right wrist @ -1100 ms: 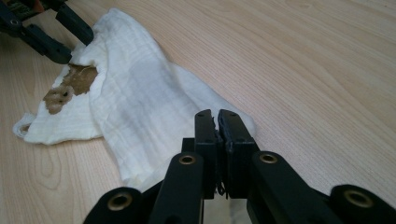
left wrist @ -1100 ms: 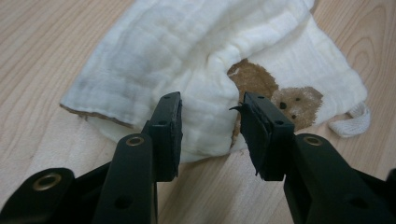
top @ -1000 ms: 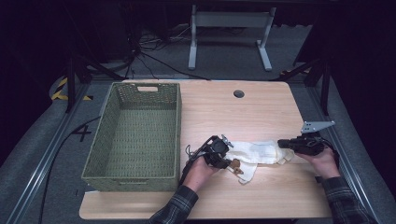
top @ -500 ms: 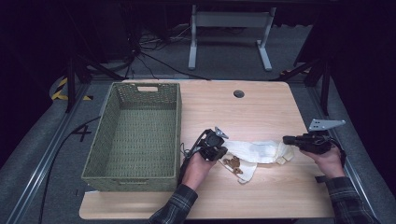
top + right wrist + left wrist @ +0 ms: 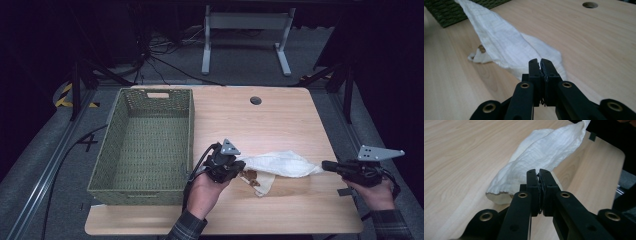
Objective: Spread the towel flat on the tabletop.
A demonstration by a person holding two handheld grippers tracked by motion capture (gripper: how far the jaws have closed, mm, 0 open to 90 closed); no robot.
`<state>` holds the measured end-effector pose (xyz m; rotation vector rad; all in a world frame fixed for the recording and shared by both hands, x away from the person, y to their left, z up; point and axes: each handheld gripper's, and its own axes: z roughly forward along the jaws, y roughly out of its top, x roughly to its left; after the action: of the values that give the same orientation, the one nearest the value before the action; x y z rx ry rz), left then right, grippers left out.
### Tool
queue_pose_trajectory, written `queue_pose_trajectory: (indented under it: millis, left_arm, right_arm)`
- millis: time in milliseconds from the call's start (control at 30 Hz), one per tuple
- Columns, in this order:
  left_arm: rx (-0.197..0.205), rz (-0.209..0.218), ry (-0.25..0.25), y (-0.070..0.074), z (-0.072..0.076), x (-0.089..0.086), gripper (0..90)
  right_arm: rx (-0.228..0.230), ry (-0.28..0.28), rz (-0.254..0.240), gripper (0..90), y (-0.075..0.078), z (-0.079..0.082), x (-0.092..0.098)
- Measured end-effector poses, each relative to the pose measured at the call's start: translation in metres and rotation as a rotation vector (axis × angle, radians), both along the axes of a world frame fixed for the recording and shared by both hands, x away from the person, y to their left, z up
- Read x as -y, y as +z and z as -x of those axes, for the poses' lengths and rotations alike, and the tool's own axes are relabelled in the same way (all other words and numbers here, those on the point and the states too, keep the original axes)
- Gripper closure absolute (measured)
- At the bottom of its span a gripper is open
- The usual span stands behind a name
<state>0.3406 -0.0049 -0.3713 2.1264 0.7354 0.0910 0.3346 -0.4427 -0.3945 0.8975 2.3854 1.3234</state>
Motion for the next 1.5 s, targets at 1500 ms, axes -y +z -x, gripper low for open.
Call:
queue_pose_trajectory:
  millis: [1500]
  left_arm:
    - [-0.136, -0.141, 0.082, -0.082, -0.081, 0.026, 58.1]
  right_arm:
    - [-0.159, -0.025, 0.127, 66.2, -0.046, -0.099, -0.051]
